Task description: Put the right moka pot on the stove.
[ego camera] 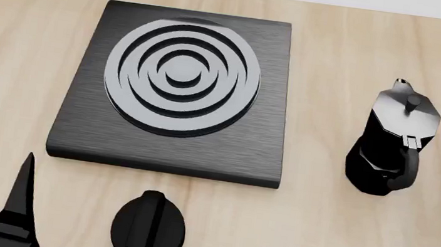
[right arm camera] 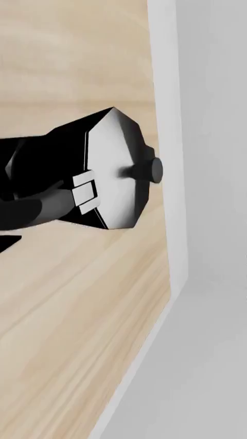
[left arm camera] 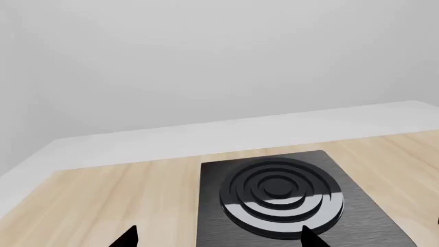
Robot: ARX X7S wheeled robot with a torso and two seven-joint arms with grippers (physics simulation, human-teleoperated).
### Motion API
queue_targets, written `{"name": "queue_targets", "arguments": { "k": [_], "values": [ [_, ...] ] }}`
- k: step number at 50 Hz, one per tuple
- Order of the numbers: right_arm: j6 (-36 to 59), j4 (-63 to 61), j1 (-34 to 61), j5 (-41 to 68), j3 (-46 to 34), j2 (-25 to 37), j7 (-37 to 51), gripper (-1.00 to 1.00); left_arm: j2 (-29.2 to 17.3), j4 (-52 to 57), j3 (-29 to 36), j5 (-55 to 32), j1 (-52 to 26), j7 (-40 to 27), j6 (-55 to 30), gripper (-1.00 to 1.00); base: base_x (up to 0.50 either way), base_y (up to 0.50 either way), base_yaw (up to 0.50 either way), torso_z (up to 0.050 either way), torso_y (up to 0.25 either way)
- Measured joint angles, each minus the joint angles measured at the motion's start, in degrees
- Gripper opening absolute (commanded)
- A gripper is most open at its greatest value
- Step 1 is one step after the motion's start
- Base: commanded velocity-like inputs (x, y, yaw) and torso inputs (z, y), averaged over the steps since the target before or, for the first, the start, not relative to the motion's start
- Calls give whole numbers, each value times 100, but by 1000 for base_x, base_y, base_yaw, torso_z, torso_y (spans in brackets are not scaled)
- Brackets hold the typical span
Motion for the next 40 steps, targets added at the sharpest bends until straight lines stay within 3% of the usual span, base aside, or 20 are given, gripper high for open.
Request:
{"name": "queue_targets", "arguments": {
  "k": [16,40],
  "values": [
    [334,-794,-337,258,70,168,214,-100,-24,7,27,-2,-22,-48,14,100,0,0,0,0,0],
    [1313,-3919,-1782,1325,1135,965,1156,-100,-59,-6,78,21,-33,-88,65,100,0,0,0,0,1]
  ]
}}
